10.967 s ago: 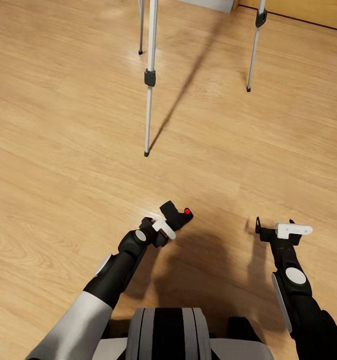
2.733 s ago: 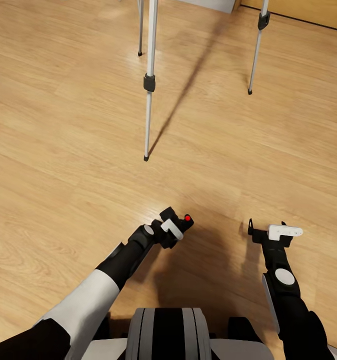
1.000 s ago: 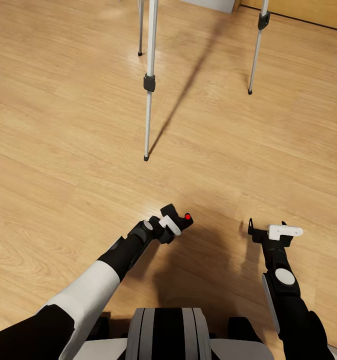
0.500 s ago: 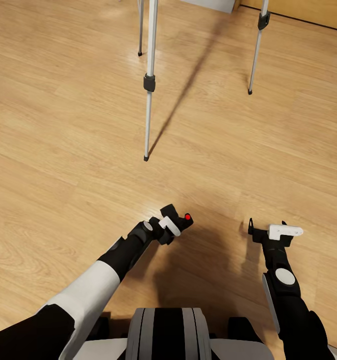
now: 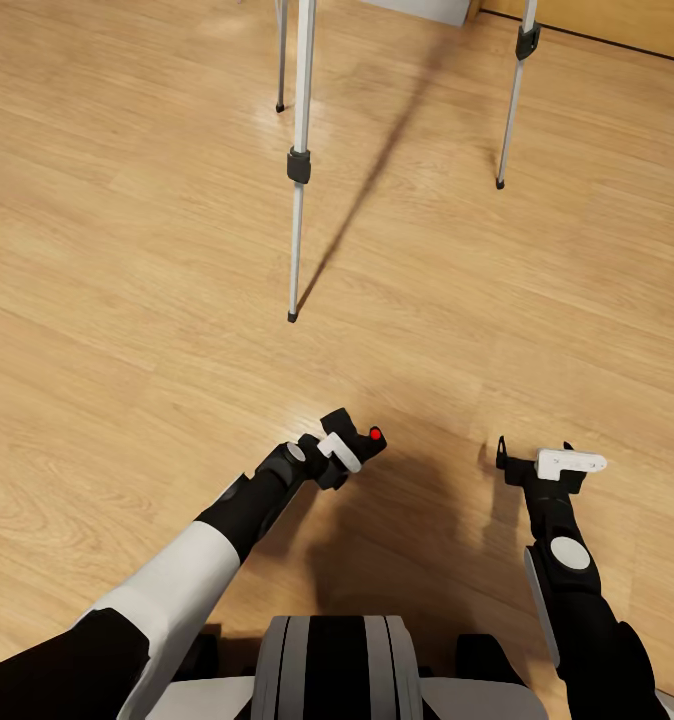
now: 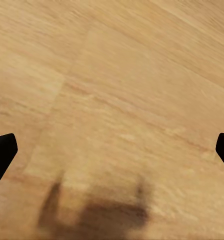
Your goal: Attach the digital camera to the camera tripod in the bedroom.
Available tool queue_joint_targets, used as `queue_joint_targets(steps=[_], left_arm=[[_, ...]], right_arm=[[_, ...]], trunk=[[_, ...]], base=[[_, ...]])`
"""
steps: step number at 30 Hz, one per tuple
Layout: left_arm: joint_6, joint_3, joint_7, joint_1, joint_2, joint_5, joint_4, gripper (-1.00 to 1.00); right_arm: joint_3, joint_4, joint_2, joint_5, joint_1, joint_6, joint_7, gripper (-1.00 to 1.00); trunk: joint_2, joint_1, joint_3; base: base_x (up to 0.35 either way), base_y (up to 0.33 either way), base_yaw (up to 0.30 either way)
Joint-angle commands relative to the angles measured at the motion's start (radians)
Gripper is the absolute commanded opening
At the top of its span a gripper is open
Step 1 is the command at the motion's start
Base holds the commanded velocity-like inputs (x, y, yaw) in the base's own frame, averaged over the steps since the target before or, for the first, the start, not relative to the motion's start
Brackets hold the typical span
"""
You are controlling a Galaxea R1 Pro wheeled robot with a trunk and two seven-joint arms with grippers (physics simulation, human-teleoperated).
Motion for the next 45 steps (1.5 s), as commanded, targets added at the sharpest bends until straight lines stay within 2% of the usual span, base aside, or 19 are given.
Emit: queue_joint_targets(steps=[1,24,34,41,45], left_arm=[[0.003,0.000,-0.007,0.000,0.000,-0.011,-0.002,1.00],[-0.002,0.000,-0.012,0.000,0.000,-0.011,-0.005,1.00],[-0.041,0.000,-0.020,0.000,0.000,-0.011,-0.002,1.00],[-0.118,0.000,-0.024,0.000,0.000,-0.011,-0.002,1.00],[-0.125,0.000,-0.024,0.000,0.000,-0.011,-0.002,1.00]], right_arm=[[0.000,-0.001,0.001,0.010,0.000,0.006,-0.002,1.00],[0.000,-0.001,0.001,0.010,0.000,0.006,-0.002,1.00],[0.000,-0.001,0.001,0.010,0.000,0.006,-0.002,1.00],[0.000,-0.001,0.001,0.010,0.000,0.006,-0.002,1.00],[0.000,-0.001,0.001,0.010,0.000,0.006,-0.002,1.00]], trunk=[[0.000,0.000,0.000],[0.000,0.000,0.000],[0.000,0.000,0.000],[0.000,0.000,0.000],[0.000,0.000,0.000]], base=[[0.000,0.000,0.000],[0.000,0.000,0.000],[0.000,0.000,0.000],[0.000,0.000,0.000],[0.000,0.000,0.000]])
